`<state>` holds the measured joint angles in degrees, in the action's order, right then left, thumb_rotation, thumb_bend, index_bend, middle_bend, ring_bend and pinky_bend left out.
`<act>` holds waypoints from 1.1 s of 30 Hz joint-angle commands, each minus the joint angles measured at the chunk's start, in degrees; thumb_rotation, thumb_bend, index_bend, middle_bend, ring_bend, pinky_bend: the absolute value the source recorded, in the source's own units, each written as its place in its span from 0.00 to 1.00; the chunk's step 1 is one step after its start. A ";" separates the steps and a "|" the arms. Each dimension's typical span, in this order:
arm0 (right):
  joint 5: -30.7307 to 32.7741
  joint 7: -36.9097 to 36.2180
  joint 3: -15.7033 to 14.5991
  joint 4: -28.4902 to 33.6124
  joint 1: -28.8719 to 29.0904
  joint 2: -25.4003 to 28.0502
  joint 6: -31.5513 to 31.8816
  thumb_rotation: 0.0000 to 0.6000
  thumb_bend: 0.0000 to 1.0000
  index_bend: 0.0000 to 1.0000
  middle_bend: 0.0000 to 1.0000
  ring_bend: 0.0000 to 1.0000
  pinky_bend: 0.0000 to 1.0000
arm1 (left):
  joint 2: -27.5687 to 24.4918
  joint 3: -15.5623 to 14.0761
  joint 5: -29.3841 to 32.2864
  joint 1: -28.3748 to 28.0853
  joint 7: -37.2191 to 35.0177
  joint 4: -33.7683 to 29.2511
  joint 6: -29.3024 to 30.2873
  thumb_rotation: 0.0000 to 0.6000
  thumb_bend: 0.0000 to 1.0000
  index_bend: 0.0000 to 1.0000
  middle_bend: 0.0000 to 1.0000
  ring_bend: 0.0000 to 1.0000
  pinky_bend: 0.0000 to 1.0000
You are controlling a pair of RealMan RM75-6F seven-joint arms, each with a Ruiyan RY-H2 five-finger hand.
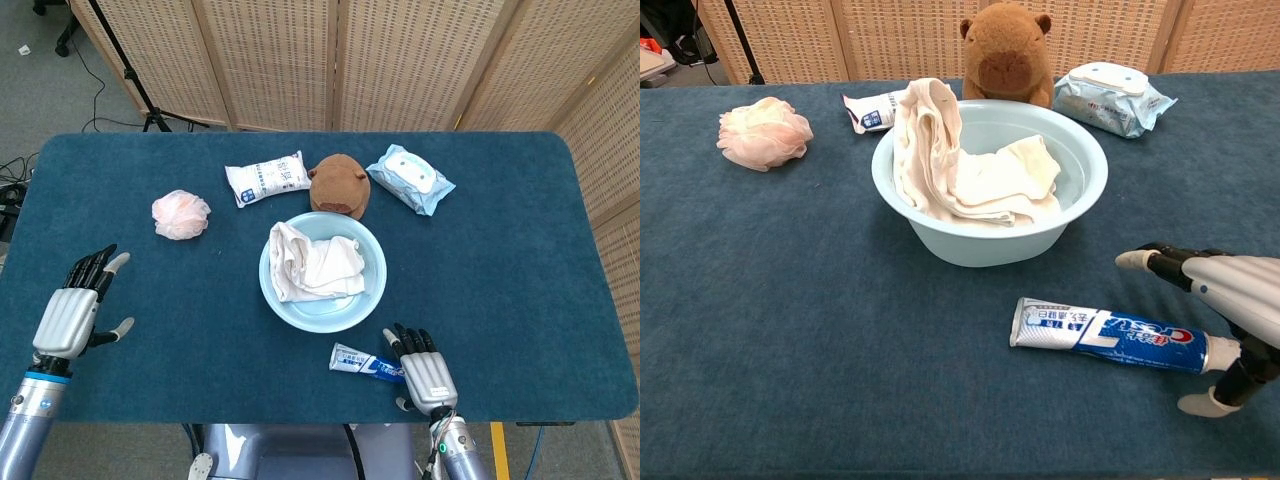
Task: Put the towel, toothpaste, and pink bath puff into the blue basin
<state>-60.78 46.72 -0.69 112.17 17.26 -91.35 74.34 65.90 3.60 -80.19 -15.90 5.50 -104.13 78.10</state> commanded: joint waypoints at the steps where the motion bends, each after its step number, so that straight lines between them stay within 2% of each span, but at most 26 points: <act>1: 0.58 0.01 0.08 -0.47 0.32 -0.24 -0.22 1.00 0.13 0.08 0.00 0.00 0.00 | -0.04 0.11 0.07 0.04 -0.04 0.02 -0.12 1.00 0.24 0.03 0.00 0.00 0.07; 4: 1.15 -0.02 -0.04 -0.73 0.54 -0.34 -0.35 1.00 0.13 0.14 0.04 0.00 0.04 | -0.05 0.22 0.11 0.09 -0.10 0.00 -0.25 1.00 0.24 0.03 0.00 0.00 0.07; 8: 1.03 -0.12 -0.20 -1.15 0.82 -0.63 -0.25 1.00 0.13 0.23 0.13 0.06 0.15 | -0.08 0.22 -0.05 0.10 -0.11 -0.09 -0.54 1.00 0.24 0.03 0.00 0.00 0.07; 20: 0.72 0.45 -0.03 -2.26 1.63 -1.74 0.44 1.00 0.22 0.26 0.14 0.09 0.17 | -0.25 0.35 -0.61 0.31 -0.40 -0.28 -0.67 1.00 0.24 0.03 0.00 0.00 0.07; 25: 1.15 0.74 0.15 -2.87 2.12 -2.22 0.18 1.00 0.24 0.28 0.15 0.10 0.17 | -0.28 0.44 -0.63 0.39 -0.47 -0.33 -0.72 1.00 0.24 0.03 0.00 0.00 0.07; 33: 1.45 0.83 0.50 -3.99 2.61 -2.68 0.41 1.00 0.26 0.36 0.21 0.18 0.27 | -0.46 0.50 -0.77 0.46 -0.71 -0.42 -0.92 1.00 0.24 0.03 0.00 0.00 0.07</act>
<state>-59.31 47.53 -0.20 108.20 19.85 -94.01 74.72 65.45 4.10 -80.95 -15.44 4.79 -104.55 77.18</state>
